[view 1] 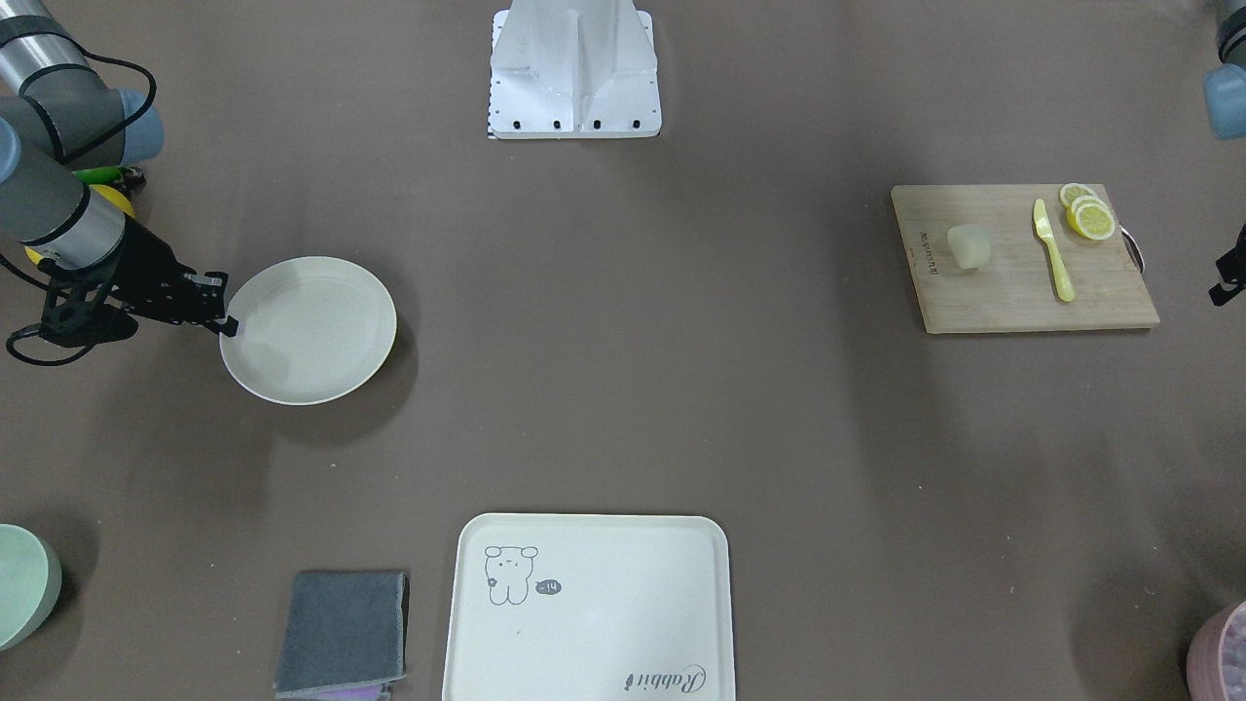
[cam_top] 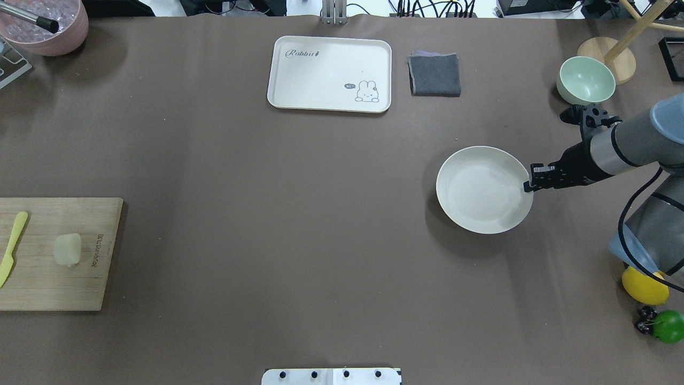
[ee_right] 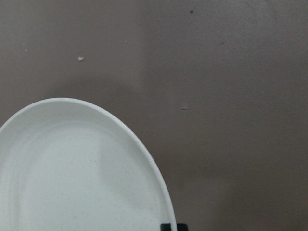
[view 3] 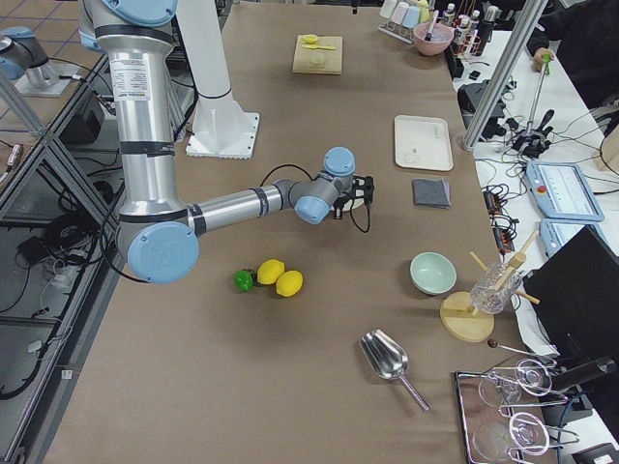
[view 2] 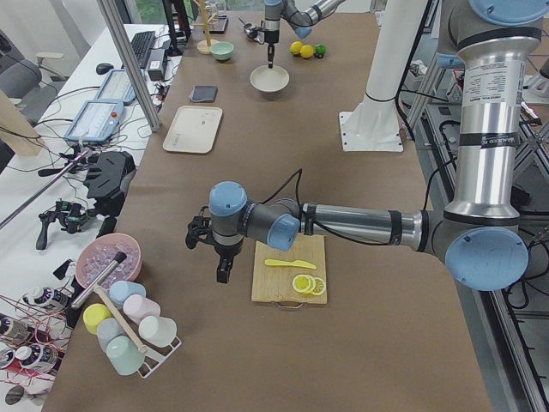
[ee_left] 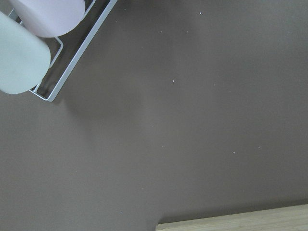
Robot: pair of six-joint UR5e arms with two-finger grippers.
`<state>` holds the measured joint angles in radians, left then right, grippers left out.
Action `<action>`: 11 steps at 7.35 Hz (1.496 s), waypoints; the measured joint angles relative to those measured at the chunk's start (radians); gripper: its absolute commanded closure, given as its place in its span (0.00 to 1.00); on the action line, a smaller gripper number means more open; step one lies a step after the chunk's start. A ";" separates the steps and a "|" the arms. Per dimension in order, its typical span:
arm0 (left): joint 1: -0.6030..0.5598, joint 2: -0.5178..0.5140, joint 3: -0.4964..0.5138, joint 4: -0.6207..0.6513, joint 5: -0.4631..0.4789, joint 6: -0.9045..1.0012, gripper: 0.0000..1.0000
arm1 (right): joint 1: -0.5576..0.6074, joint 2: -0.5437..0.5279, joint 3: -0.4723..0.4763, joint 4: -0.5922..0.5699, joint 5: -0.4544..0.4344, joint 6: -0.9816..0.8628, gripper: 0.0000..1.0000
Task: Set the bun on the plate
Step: 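Drag the white plate centreward with the right gripper while left reaches the board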
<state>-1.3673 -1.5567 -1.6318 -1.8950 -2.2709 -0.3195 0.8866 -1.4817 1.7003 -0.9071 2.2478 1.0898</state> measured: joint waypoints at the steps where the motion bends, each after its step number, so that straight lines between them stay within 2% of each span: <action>1: 0.047 0.003 -0.001 -0.075 0.000 -0.141 0.03 | -0.008 0.029 0.015 0.000 0.007 0.073 1.00; 4: 0.207 0.025 -0.055 -0.217 0.001 -0.540 0.03 | -0.098 0.088 0.070 0.001 -0.008 0.233 1.00; 6: 0.283 0.083 -0.123 -0.245 0.002 -0.668 0.03 | -0.193 0.131 0.074 0.001 -0.073 0.286 1.00; 11: 0.448 0.163 -0.137 -0.423 0.040 -0.898 0.03 | -0.334 0.226 0.063 -0.085 -0.186 0.323 1.00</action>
<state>-0.9196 -1.3938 -1.7692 -2.3181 -2.2312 -1.2179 0.5529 -1.2560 1.7629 -0.9918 2.0620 1.4124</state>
